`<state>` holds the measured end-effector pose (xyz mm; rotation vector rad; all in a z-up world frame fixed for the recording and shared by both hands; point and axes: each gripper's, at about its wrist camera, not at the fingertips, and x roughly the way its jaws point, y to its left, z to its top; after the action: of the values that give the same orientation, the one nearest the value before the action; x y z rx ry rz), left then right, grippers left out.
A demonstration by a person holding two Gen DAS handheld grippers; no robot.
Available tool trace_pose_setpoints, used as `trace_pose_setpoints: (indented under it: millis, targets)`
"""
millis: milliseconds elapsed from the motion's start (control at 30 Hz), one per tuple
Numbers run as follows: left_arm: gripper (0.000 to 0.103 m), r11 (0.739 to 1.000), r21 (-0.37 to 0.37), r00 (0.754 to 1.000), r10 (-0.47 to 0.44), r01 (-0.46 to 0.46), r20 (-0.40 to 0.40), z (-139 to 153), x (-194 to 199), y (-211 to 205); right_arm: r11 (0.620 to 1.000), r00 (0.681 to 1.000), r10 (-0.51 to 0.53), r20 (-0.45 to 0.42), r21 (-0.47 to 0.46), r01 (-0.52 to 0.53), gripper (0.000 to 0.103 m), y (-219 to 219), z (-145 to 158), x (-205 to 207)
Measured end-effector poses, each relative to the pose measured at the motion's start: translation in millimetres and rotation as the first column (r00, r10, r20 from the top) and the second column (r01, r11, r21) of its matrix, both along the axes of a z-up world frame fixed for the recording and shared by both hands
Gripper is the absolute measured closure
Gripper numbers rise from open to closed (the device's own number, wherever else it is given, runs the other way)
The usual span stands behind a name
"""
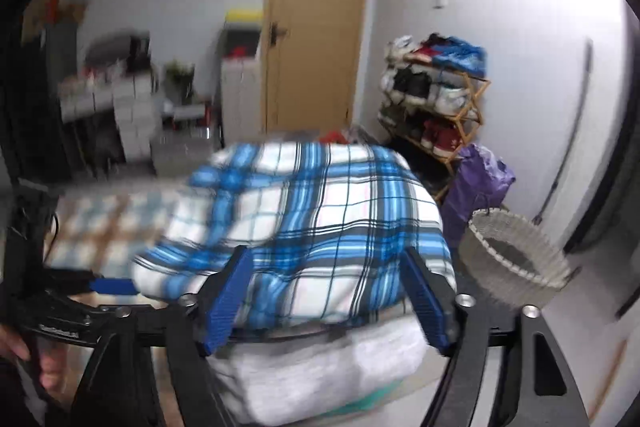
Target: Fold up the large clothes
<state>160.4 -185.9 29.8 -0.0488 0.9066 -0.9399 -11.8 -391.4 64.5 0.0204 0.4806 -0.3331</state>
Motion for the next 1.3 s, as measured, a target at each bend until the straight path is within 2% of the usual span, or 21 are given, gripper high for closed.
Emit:
trace_pose_setpoints:
  millis: [100, 133, 167, 200, 233, 267, 333, 400, 433, 567, 667, 700, 800, 833, 933, 1000, 1067, 1300]
  targets:
    - [0.036, 0.997, -0.002, 0.985, 0.073, -0.073, 0.155, 22.1, -28.2, 25.8, 0.996, 0.983, -0.012, 0.184, 0.084, -0.004, 0.000, 15.9, 2.3, -43.7]
    - [0.035, 0.996, -0.014, 0.973, 0.092, -0.091, 0.212, 29.2, -41.0, 33.7, 0.995, 0.973, -0.010, 0.230, 0.096, -0.013, 0.000, 21.2, 2.6, -52.1]
    - [0.033, 0.994, -0.026, 0.958, 0.109, -0.106, 0.267, 34.9, -53.8, 40.5, 0.994, 0.959, -0.016, 0.282, 0.106, -0.015, 0.000, 32.5, -0.1, -68.7]
    - [0.021, 0.991, -0.036, 0.941, 0.131, -0.127, 0.311, 37.5, -65.1, 43.9, 0.994, 0.951, -0.022, 0.310, 0.111, -0.013, 0.000, 38.9, -1.2, -77.5]
    - [0.015, 0.986, -0.053, 0.917, 0.164, -0.155, 0.363, 41.4, -78.9, 50.4, 0.993, 0.940, -0.039, 0.340, 0.114, 0.000, 0.000, 48.7, -4.2, -88.8]
    - [0.015, 0.982, -0.082, 0.892, 0.191, -0.172, 0.411, 44.8, -90.9, 56.6, 0.993, 0.933, -0.063, 0.355, 0.118, 0.022, 0.000, 56.8, -6.7, -96.6]
    - [0.011, 0.977, -0.122, 0.857, 0.212, -0.175, 0.470, 48.9, -107.6, 63.1, 0.993, 0.921, -0.067, 0.383, 0.117, 0.024, 0.000, 75.3, -13.9, -112.4]
    - [0.001, 0.966, -0.157, 0.826, 0.256, -0.204, 0.502, 50.6, -125.9, 72.2, 0.994, 0.908, -0.098, 0.406, 0.092, 0.067, 0.000, 96.2, -21.7, -129.1]
    - [0.001, 0.956, -0.190, 0.809, 0.289, -0.222, 0.512, 52.3, -137.9, 79.5, 0.994, 0.903, -0.105, 0.418, 0.077, 0.080, 0.000, 103.0, -22.8, -134.7]
    - [0.001, 0.927, -0.275, 0.769, 0.366, -0.254, 0.524, 56.5, -162.5, 99.4, 0.985, 0.882, -0.163, 0.443, 0.014, 0.175, 0.000, 132.2, -31.7, -157.8]
    - [0.001, 0.914, -0.291, 0.748, 0.400, -0.283, 0.530, 55.8, -174.5, 107.7, 0.980, 0.887, -0.187, 0.422, 0.012, 0.201, 0.000, 141.6, -39.5, -171.2]
    - [0.001, 0.916, -0.279, 0.751, 0.397, -0.288, 0.527, 51.5, -172.4, 105.8, 0.976, 0.895, -0.194, 0.402, -0.010, 0.216, 0.000, 145.2, -41.0, -173.9]
    - [0.001, 0.943, -0.217, 0.807, 0.329, -0.253, 0.491, 40.4, -167.1, 96.3, 0.969, 0.888, -0.205, 0.411, -0.042, 0.243, 0.000, 151.1, -39.0, -180.1]
    - [0.001, 0.945, -0.200, 0.810, 0.326, -0.260, 0.487, 37.6, -166.9, 94.0, 0.971, 0.888, -0.199, 0.414, -0.041, 0.236, 0.000, 152.8, -37.5, -181.1]
    - [0.001, 0.943, -0.172, 0.786, 0.332, -0.284, 0.521, 35.7, -169.2, 87.5, 0.976, 0.884, -0.198, 0.424, 0.001, 0.218, 0.000, 152.3, -29.6, -186.4]
    - [0.001, 0.945, -0.168, 0.785, 0.328, -0.282, 0.526, 36.3, -171.3, 87.8, 0.981, 0.883, -0.182, 0.433, 0.019, 0.193, 0.000, 154.6, -29.8, -191.8]
    - [0.001, 0.934, -0.187, 0.780, 0.358, -0.305, 0.513, 38.7, -169.4, 90.5, 0.981, 0.878, -0.182, 0.442, 0.017, 0.194, 0.000, 156.6, -29.6, -194.8]
    - [0.001, 0.944, -0.171, 0.795, 0.331, -0.284, 0.508, 31.7, -171.7, 79.4, 0.976, 0.867, -0.170, 0.469, -0.038, 0.212, 0.000, 164.9, -31.0, -197.0]
